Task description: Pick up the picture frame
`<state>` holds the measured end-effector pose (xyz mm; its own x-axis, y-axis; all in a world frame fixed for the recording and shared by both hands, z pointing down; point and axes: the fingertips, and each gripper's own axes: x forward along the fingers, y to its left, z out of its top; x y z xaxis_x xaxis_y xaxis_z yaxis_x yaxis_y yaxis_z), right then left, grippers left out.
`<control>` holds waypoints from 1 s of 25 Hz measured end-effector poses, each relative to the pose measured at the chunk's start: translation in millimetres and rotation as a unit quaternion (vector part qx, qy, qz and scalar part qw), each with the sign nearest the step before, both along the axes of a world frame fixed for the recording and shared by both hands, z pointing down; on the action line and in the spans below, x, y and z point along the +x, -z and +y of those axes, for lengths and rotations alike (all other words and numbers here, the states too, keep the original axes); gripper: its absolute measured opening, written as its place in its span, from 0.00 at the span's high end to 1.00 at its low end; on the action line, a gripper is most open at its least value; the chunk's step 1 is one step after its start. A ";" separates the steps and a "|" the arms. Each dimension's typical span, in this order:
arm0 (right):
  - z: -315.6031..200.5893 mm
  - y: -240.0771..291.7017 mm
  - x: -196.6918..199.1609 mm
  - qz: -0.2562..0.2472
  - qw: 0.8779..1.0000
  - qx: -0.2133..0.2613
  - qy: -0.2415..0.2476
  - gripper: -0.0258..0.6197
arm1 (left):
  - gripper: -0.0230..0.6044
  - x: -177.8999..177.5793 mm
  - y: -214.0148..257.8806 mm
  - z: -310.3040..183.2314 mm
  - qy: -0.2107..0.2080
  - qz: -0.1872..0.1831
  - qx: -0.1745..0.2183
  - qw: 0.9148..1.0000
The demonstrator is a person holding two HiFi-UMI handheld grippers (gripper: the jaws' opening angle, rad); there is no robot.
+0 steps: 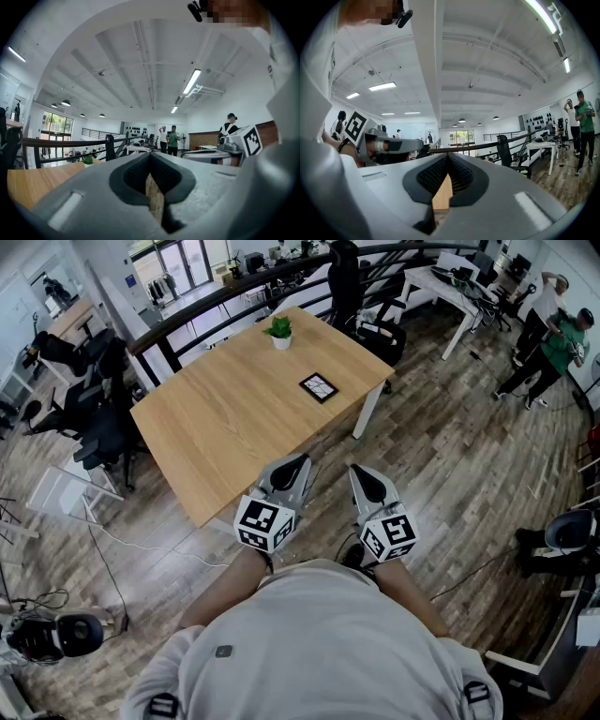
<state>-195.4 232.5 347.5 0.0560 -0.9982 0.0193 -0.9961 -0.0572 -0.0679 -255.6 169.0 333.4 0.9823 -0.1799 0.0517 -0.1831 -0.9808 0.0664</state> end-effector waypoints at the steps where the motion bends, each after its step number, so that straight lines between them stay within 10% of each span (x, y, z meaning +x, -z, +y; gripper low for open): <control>1: -0.4 -0.2 1.3 -0.001 1.000 0.000 0.000 0.95 | 0.96 1.4 -0.4 -0.1 0.000 -0.001 -0.001 1.000; 25: 0.2 1.5 108.8 0.000 0.999 -0.006 0.035 0.95 | 0.96 107.3 -1.1 8.8 0.028 -0.004 -0.004 1.000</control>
<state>-86.5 232.7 346.0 -0.0136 -0.9994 0.0315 -0.9977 0.0114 -0.0675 -148.3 177.8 334.5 0.9705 -0.2331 0.0607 -0.2373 -0.9687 0.0733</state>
